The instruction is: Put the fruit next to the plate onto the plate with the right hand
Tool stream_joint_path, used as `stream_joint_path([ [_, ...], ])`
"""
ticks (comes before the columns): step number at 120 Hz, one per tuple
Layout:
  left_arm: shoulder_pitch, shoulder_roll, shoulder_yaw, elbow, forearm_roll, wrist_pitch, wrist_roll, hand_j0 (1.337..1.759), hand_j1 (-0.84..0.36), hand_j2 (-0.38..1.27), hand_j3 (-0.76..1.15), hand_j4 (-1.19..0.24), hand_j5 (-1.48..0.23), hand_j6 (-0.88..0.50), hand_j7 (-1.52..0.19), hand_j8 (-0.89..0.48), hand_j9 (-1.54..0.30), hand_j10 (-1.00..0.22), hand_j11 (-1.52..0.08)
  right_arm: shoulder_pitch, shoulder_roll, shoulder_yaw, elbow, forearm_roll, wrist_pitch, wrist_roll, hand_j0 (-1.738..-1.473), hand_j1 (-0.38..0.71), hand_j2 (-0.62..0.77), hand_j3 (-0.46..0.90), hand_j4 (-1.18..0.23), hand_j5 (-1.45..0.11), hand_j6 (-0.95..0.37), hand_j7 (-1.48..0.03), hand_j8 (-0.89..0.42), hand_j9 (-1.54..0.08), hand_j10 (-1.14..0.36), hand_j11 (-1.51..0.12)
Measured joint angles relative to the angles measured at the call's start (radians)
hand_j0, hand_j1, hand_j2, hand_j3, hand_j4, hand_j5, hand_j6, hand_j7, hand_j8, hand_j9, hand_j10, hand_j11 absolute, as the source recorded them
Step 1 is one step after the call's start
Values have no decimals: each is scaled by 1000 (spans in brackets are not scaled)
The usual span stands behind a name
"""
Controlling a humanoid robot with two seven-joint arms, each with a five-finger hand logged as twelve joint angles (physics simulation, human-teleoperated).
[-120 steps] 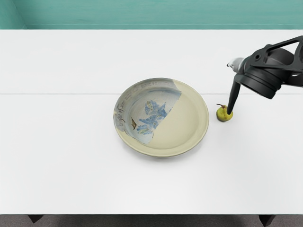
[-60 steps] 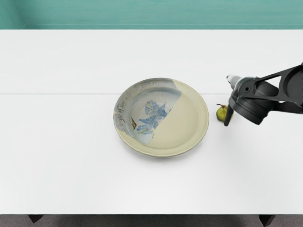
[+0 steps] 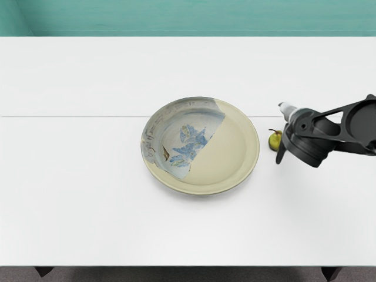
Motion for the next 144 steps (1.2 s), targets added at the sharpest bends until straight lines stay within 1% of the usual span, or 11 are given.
stream_joint_path([
  [31, 0, 0, 0, 0, 0, 0, 0, 1658, 343, 1, 0, -4, -6, -4, -6, -4, -6, -4, -6, -42, 9, 8, -34, -25, -2, 0, -1658, -269, -13, 0, -68, -87, -68, -87, -68, -87, -68, -87],
  [64, 0, 0, 0, 0, 0, 0, 0, 1658, 343, 1, 0, -4, -6, -4, -6, -4, -6, -4, -6, -60, 11, 9, -42, -29, -2, 0, -1658, -158, -31, 0, -160, -207, -161, -207, -161, -207, -160, -207],
  [80, 0, 0, 0, 0, 0, 0, 0, 1658, 343, 1, 0, -4, -6, -4, -6, -4, -6, -4, -6, -76, 12, 9, -52, -36, -2, 0, -1658, -123, -37, 0, -190, -246, -190, -246, -190, -246, -190, -246],
  [101, 0, 0, 0, 0, 0, 0, 0, 1658, 343, 1, 0, -4, -6, -4, -6, -4, -6, -4, -6, -88, 13, 10, -56, -51, -2, 0, -1658, -102, -40, 0, -207, -268, -208, -268, -207, -268, -207, -268],
  [144, 0, 0, 0, 0, 0, 0, 0, 1658, 343, 1, 0, -4, -6, -4, -6, -4, -6, -4, -6, -124, 10, 47, -58, -95, -2, 0, -1658, -97, -41, 0, -211, -274, -212, -274, -212, -274, -211, -274],
])
